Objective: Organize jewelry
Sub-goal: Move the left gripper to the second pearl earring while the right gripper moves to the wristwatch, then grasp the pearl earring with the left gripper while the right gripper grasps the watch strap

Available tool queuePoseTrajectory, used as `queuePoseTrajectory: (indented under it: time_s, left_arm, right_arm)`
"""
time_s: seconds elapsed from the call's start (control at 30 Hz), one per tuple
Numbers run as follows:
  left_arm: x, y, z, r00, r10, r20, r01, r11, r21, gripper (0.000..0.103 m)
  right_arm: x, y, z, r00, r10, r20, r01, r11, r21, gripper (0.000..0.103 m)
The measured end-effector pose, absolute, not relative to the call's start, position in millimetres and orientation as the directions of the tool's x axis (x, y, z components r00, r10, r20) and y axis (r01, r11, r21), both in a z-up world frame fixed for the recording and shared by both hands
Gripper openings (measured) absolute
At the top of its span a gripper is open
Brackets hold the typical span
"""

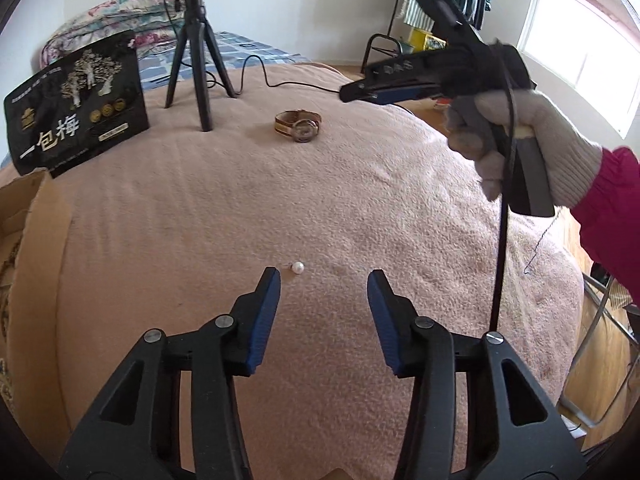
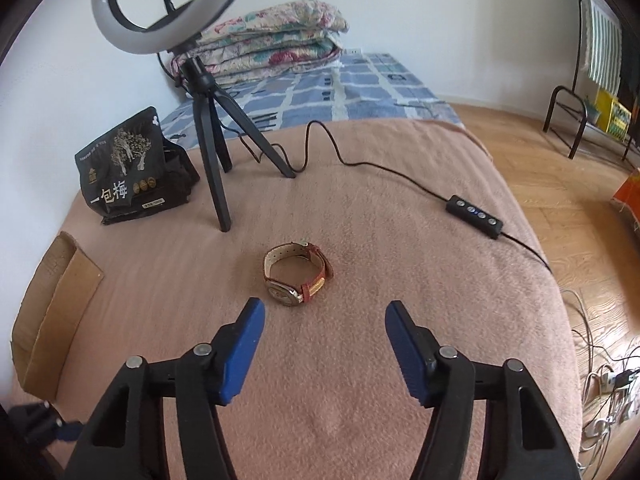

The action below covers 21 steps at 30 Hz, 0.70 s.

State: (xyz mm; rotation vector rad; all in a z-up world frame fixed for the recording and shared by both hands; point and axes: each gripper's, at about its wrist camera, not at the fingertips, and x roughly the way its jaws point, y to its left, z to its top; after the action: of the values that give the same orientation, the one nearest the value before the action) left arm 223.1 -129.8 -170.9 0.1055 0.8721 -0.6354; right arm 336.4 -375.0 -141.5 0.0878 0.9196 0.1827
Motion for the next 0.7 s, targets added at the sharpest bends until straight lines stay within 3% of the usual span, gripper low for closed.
queuePoseTrajectory:
  time_s: [0.23, 0.33, 0.7]
  left_arm:
    - [240, -139, -186, 0.456, -0.464, -0.759, 0.573, 0.806, -0.149, 0.039]
    - [249, -140, -192, 0.456, -0.447, -0.769, 0.566, 0.813, -0.137, 0.031]
    - [255, -142, -207, 0.452, -0.428, -0.782, 0.565, 0.816, -0.120, 0.031]
  right_arm:
    - [362, -372, -160, 0.544, 0.233, -0.806, -0.087, 0.971, 0.222, 0.055]
    - [367, -368, -165, 0.536, 0.229, -0.812, -0.084, 0.972, 0.219, 0.049]
    - [383, -357, -177, 0.520, 0.220, -0.825, -0.086, 0.975, 0.206, 0.045]
